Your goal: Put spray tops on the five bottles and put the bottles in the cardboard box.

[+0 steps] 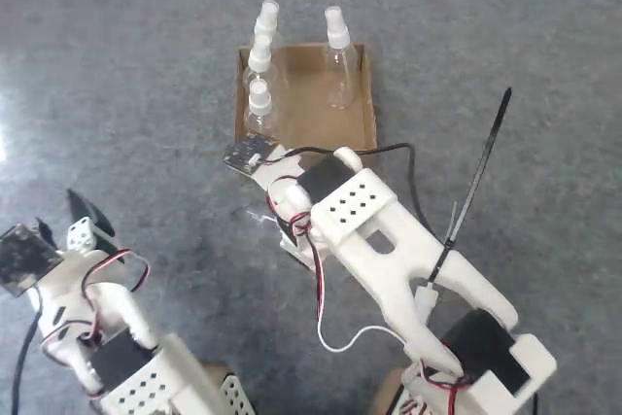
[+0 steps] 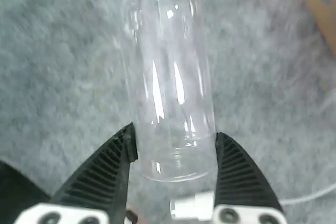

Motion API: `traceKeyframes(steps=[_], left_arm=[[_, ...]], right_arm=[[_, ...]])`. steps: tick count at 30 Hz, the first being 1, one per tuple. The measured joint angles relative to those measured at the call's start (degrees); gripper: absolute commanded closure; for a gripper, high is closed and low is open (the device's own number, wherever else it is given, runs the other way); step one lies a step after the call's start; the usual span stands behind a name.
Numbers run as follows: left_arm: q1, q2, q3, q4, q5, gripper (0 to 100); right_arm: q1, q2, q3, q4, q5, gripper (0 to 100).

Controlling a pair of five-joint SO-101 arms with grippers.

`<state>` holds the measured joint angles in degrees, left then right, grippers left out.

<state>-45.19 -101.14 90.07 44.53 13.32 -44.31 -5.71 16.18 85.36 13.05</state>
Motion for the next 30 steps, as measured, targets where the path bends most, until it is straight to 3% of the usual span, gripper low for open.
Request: traceKeyframes(steps=[7, 14, 30], left_arm=[[0.0, 0.0, 0.0, 0.0, 0.0, 82], [0.0, 0.0, 0.0, 0.0, 0.0, 82], [0.0, 0.0, 0.0, 0.0, 0.0, 82]], right_arm=[[1.4, -0.5, 4.6, 0.9, 6.2, 87.3], [1.3, -0.5, 4.6, 1.0, 7.0, 70.0], [-1.4, -0.5, 4.6, 1.0, 7.0, 70.1]])
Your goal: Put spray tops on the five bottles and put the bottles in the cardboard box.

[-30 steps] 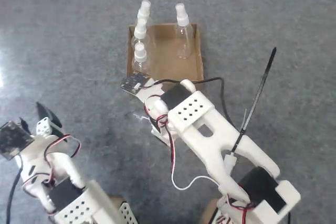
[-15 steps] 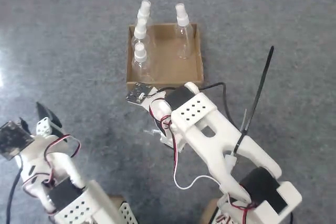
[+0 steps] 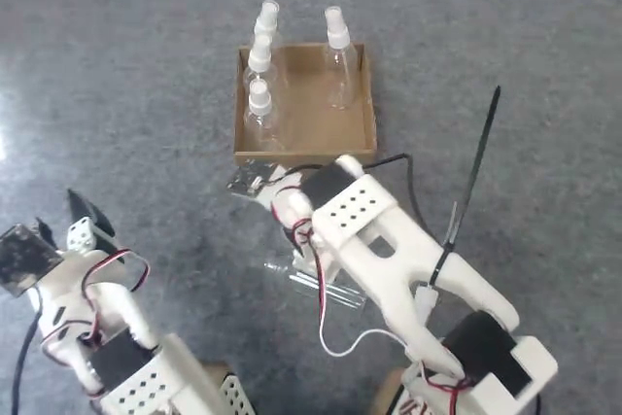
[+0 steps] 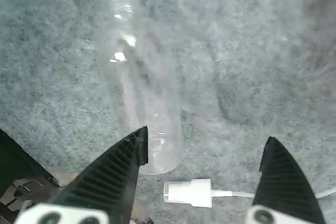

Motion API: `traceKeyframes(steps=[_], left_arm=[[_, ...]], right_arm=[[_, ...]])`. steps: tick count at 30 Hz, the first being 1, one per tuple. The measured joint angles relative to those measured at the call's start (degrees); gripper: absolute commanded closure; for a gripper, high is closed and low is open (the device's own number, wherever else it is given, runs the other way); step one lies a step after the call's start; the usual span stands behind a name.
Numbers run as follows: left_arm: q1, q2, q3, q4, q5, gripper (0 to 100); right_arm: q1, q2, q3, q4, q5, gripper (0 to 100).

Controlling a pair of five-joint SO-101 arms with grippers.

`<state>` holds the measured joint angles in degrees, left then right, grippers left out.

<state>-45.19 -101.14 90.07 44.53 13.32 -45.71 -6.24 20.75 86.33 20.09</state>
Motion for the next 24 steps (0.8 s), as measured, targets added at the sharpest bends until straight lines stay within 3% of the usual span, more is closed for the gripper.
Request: traceKeyframes(steps=[14, 24], left_arm=[[0.0, 0.0, 0.0, 0.0, 0.0, 82], [0.0, 0.0, 0.0, 0.0, 0.0, 82]], right_arm=[[-7.8, 0.0, 0.0, 0.0, 0.0, 70.1], [-10.0, 0.0, 5.3, -9.5, 0.0, 70.2]])
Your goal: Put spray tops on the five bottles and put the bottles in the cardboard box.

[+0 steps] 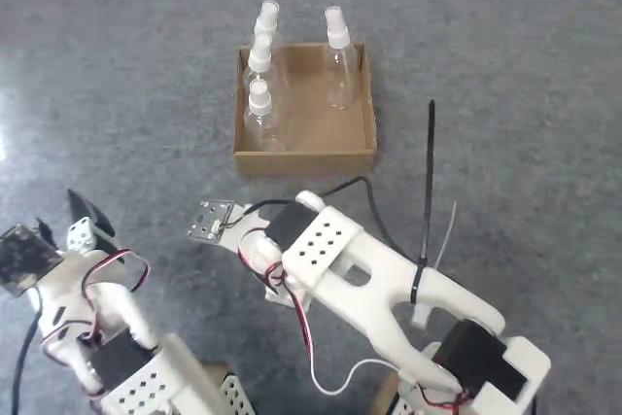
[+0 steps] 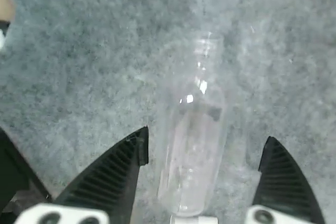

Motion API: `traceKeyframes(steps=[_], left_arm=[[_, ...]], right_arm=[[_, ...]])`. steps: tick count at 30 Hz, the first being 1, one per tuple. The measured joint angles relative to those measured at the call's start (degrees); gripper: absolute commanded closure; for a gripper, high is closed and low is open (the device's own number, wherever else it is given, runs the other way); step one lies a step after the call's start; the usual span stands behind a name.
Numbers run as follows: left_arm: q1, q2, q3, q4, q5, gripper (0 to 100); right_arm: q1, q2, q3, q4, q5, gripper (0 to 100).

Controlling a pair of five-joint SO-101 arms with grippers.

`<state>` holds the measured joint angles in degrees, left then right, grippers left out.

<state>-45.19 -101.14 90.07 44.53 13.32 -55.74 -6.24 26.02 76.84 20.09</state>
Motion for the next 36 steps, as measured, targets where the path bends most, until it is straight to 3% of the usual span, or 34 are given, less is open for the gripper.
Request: traceKeyframes(steps=[15, 36], left_arm=[[0.0, 0.0, 0.0, 0.0, 0.0, 82], [0.0, 0.0, 0.0, 0.0, 0.0, 82]], right_arm=[[-1.5, 4.5, 2.3, -9.1, -0.1, 70.3], [-1.7, 8.8, 1.8, -9.6, -3.1, 70.2]])
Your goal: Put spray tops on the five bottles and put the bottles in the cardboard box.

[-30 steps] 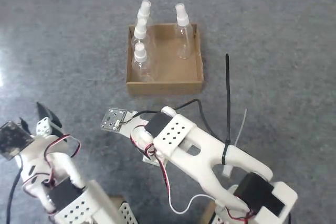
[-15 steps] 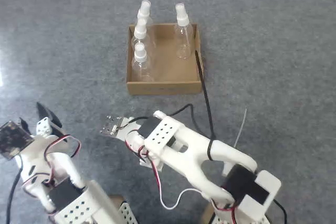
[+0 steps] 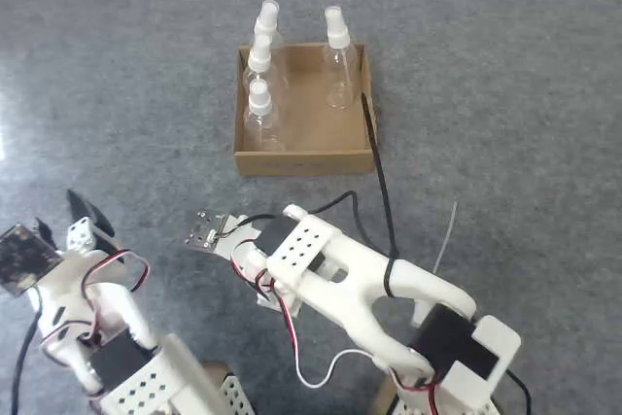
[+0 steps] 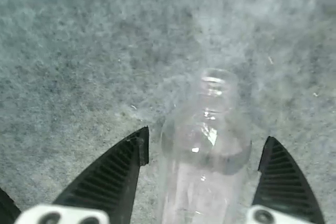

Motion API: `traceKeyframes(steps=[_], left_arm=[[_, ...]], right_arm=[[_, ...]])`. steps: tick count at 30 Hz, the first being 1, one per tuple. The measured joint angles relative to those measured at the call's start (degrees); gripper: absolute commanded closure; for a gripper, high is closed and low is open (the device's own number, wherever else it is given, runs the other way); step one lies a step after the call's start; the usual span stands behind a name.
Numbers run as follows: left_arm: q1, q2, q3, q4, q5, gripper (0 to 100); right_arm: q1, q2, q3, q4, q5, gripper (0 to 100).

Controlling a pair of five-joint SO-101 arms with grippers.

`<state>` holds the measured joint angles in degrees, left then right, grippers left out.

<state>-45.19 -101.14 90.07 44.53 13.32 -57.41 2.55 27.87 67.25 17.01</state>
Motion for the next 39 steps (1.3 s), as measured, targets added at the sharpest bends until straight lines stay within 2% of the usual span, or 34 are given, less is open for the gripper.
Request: traceKeyframes(steps=[9, 15, 22, 28, 39], left_arm=[[0.0, 0.0, 0.0, 0.0, 0.0, 82], [0.0, 0.0, 0.0, 0.0, 0.0, 82], [0.0, 0.0, 0.0, 0.0, 0.0, 82], [0.0, 0.0, 0.0, 0.0, 0.0, 82], [0.0, 0.0, 0.0, 0.0, 0.0, 82]], right_arm=[[-0.1, 0.1, -2.1, 0.0, -3.5, 70.5], [-0.1, 0.1, -2.1, 0.0, -3.5, 82.7], [-0.1, 0.1, -2.1, -0.2, -3.5, 85.2], [-0.1, 0.0, -2.1, -0.2, -3.5, 97.6], [2.0, -8.1, -2.1, 3.5, -3.5, 97.7]])
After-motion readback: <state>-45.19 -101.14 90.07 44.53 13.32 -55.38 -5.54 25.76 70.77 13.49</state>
